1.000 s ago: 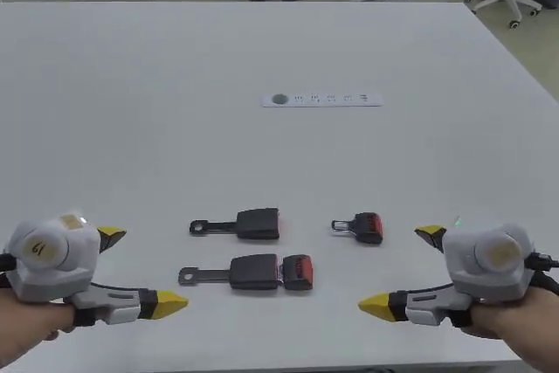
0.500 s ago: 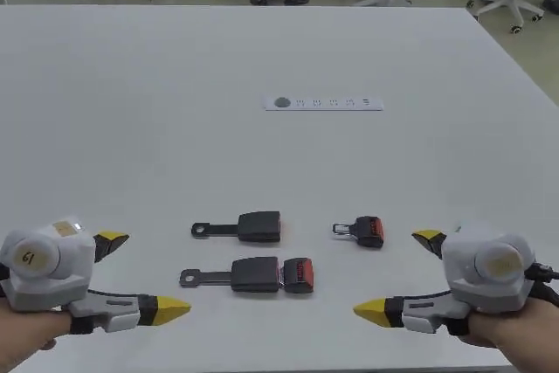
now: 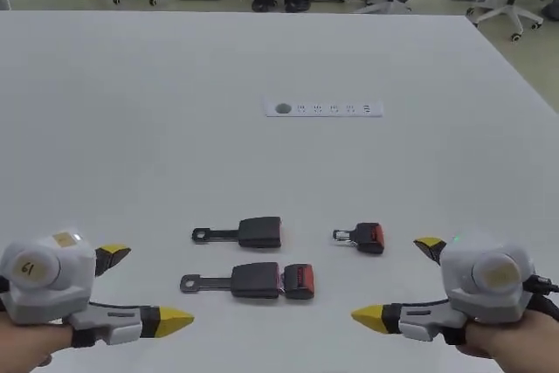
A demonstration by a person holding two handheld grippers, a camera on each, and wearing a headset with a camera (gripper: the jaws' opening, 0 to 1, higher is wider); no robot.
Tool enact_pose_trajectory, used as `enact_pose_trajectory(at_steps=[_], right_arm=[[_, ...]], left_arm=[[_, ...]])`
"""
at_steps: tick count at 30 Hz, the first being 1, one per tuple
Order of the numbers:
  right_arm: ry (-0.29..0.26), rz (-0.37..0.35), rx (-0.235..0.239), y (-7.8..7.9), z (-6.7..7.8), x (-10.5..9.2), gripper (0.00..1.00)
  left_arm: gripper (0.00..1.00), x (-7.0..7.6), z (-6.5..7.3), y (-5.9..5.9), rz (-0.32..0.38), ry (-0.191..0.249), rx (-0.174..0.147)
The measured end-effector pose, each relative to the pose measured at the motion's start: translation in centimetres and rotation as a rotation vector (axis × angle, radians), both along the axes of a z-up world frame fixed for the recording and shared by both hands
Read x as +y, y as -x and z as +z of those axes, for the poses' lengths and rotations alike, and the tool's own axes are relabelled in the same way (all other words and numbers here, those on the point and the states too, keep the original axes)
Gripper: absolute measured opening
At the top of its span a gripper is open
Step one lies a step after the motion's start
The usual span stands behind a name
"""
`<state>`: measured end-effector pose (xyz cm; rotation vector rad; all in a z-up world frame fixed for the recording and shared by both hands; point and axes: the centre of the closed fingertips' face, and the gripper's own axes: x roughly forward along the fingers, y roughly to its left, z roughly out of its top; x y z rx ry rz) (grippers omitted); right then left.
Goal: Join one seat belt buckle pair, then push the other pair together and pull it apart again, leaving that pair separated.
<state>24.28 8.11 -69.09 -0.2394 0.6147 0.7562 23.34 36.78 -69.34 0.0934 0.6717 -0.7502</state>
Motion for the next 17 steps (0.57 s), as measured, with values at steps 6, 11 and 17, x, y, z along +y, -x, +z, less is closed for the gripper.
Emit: enact_pose_trajectory(at_steps=[6,11,17], right_arm=[[0.002,-0.004,-0.002,-0.3,-0.1,0.1,0.99],[0.008,-0.009,-0.004,-0.6,0.1,-0.1,0.98],[0.008,-0.03,-0.006,-1.1,-0.4,-0.9,0.99]], left_arm=[[1.0,0.2,0.0,-0.2,0.02,0.009,0.0],[1.0,0.4,-0.1,-0.4,0.018,0.002,-0.011],[1.0,-0.1,0.4,-0.3,0.022,0.015,-0.018]])
